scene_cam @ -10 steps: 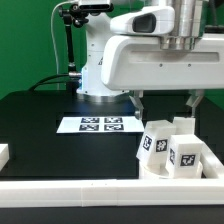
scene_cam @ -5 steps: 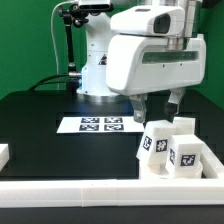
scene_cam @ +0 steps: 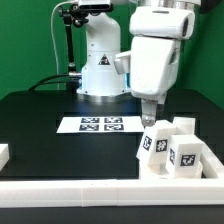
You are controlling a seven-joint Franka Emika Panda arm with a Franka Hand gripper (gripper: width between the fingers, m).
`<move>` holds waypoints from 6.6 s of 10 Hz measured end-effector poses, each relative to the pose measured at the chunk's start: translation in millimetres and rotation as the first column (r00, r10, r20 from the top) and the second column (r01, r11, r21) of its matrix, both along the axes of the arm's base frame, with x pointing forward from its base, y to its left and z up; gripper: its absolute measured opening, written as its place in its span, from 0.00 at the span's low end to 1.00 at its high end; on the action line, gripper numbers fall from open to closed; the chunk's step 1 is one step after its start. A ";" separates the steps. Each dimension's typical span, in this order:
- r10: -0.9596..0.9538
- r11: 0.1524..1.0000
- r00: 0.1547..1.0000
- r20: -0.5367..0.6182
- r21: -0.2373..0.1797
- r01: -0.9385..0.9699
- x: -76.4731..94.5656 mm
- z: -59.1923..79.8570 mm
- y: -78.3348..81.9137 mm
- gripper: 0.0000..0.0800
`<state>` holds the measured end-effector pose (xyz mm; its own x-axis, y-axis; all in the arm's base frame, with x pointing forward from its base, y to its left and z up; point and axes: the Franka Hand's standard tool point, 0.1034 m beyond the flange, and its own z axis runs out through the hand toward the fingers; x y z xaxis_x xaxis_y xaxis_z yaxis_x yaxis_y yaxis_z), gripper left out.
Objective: Assemble stool
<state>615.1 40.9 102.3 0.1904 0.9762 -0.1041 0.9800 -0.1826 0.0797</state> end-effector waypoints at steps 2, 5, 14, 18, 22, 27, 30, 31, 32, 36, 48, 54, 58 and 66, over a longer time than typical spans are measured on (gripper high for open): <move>0.129 0.991 0.992 -0.016 -0.020 -0.129 0.1 -0.1 -3.8 0.81; 0.309 0.948 0.949 -0.059 -0.053 -0.313 -4.9 -7.0 -7.1 0.81; 0.331 0.941 0.940 -0.089 -0.050 -0.336 -11.2 -23.5 1.6 0.63; 0.302 0.950 0.950 -0.085 -0.051 -0.307 -10.5 -23.3 -0.2 0.43; -0.010 0.998 0.993 -0.120 -0.062 0.003 -12.6 -23.4 -12.0 0.43; -0.385 0.922 0.919 -0.083 -0.066 0.380 -11.5 -25.1 -21.2 0.43; -0.599 0.800 0.800 -0.038 -0.066 0.596 -11.9 -25.4 -21.2 0.43; -0.688 0.726 0.725 -0.036 -0.048 0.686 -12.3 -25.9 -21.8 0.43; -0.764 0.645 0.644 -0.038 -0.031 0.763 -12.5 -26.2 -22.4 0.43; -0.914 0.405 0.405 -0.013 -0.012 0.914 -12.3 -26.1 -19.6 0.43; -0.912 -0.411 -0.409 -0.038 0.067 0.909 -6.4 -26.9 -7.6 0.43; -0.713 -0.700 -0.700 -0.031 0.071 0.710 -6.5 -26.7 0.5 0.43; -0.472 -0.881 -0.881 -0.044 0.054 0.470 -5.7 -27.0 5.0 0.43; 0.001 -0.999 -1.000 -0.015 0.038 -0.002 -7.1 -25.9 15.8 0.43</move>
Offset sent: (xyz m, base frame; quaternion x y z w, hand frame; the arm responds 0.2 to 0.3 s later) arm 0.0000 0.0000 0.0000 0.0000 0.0000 -0.1296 0.9916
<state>608.1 56.8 76.4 -0.1906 -0.9792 -0.0698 -0.9807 0.1868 0.0580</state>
